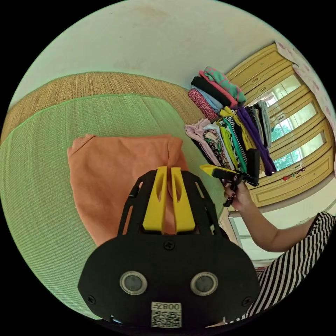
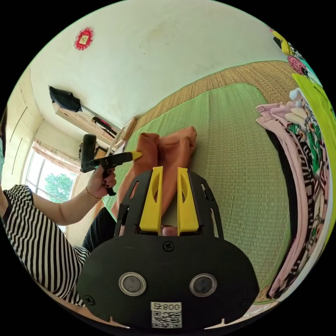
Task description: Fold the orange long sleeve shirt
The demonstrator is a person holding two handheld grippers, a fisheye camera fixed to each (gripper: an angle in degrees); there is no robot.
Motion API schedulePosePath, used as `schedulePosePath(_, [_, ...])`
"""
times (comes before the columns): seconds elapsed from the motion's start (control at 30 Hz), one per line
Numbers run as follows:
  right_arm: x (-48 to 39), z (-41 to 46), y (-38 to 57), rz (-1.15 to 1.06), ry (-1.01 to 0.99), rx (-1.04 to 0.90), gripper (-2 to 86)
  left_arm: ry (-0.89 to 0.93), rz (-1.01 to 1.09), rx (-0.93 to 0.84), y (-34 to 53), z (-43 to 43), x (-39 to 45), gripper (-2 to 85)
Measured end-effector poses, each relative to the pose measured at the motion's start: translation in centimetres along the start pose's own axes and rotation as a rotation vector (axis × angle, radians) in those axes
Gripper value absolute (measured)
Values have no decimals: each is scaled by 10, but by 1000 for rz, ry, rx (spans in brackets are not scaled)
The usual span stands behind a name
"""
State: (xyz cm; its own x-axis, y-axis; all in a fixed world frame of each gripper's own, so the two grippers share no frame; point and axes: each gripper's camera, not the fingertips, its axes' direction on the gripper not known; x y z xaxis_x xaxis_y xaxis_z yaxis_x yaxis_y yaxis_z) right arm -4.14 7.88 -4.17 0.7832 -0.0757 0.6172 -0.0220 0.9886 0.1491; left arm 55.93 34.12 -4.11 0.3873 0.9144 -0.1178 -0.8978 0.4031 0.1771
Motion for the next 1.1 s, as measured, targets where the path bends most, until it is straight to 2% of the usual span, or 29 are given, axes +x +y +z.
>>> schedulePosePath(0.23, [-24,60,-23,-12,-79,-201,14,116,-192,176,131,-96,-91,18])
schedulePosePath(0.4, [-107,44,22,-157,-160,-277,3,57,-319,266,212,-136,-147,18])
schedulePosePath(0.6, [-170,21,61,-199,-108,-355,6,92,-426,328,299,-145,-211,18])
schedulePosePath(0.77, [-199,19,-28,-294,-1,-191,30,190,-488,368,370,-129,-256,17])
schedulePosePath(0.83, [-214,53,-103,-395,133,-179,61,229,-501,375,390,-120,-270,17])
schedulePosePath(0.93, [-212,130,-200,-434,216,-288,95,270,-513,378,413,-106,-291,17])
schedulePosePath(1.1, [-220,241,-285,-558,269,-505,120,306,-510,386,438,-87,-321,17])
